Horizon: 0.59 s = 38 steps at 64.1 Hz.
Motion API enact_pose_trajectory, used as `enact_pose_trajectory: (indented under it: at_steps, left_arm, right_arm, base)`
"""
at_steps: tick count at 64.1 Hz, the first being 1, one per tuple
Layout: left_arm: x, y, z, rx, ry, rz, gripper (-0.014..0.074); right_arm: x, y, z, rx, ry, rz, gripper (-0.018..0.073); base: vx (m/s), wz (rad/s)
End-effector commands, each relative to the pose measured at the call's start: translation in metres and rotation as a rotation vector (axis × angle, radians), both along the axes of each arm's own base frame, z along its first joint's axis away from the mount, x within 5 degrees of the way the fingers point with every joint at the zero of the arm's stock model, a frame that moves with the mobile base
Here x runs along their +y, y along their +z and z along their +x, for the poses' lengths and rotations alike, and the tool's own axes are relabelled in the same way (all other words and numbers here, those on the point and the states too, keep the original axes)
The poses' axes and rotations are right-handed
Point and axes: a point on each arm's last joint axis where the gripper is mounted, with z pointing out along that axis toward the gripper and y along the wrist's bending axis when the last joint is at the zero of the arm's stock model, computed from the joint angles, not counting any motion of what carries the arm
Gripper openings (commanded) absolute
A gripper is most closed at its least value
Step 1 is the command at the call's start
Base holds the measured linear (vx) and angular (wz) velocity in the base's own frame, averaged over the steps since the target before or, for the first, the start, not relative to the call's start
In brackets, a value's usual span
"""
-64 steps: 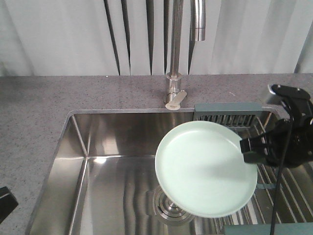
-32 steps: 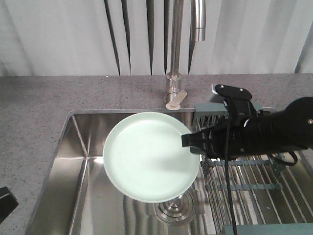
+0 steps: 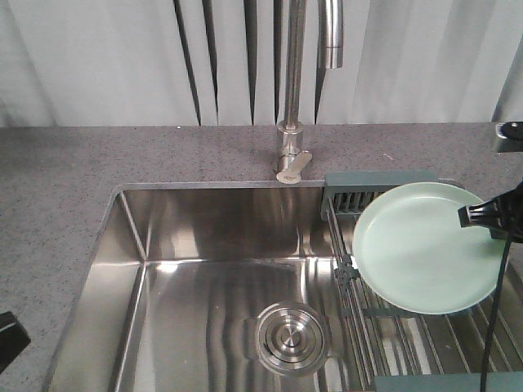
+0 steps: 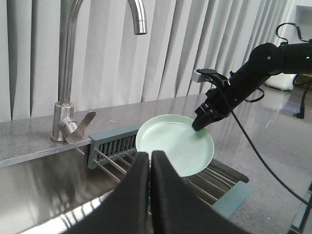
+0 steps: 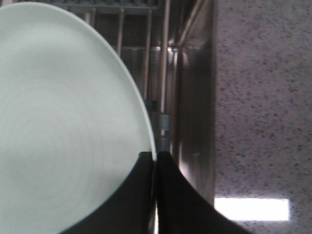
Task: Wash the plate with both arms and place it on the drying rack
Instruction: 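Move the plate onto the wire drying rack and lower it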
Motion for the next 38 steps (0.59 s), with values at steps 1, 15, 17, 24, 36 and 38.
enact_pose_trajectory:
  at_steps: [1,15,17,24,36,38]
  left_arm:
    - [0.001,0.007,0.002,-0.019,0.023,0.013,-0.0006]
    - [0.001,0.007,0.002,-0.019,0.023,0.013,-0.0006]
    - [0.002,0.007,0.002,-0.019,0.024,0.013,-0.0006]
    - [0.002,0.007,0.002,-0.019,0.024,0.013,-0.0006]
    - [0.002,0.007,0.002,-0.019,0.024,0.013,-0.0006]
    - [0.002,0.007,0.002,-0.019,0.024,0.013,-0.0006]
  right_arm:
    - [-0.009,0.013,0.007,-0.081,0.012,-0.092,-0.0002]
    - [-0.016,-0.014,0.021,0.021,-0.017,-0.151,-0.0001]
    - [-0.017,-0.018,0.022,0.032,-0.015,-0.15,0.0]
    - [-0.017,-0.026,0.026,0.057,-0.014,-0.146,0.0009]
    - [-0.016,-0.029,0.029,0.046,-0.015,-0.135,0.0049]
    - [-0.016,-0.029,0.03,0.045,-0.016,-0.134,0.0064]
  base:
    - [0.0,0.0]
    - [0.0,0.0]
    - [0.0,0.0]
    - [0.0,0.0]
    - [0.0,0.0]
    - [0.0,0.0]
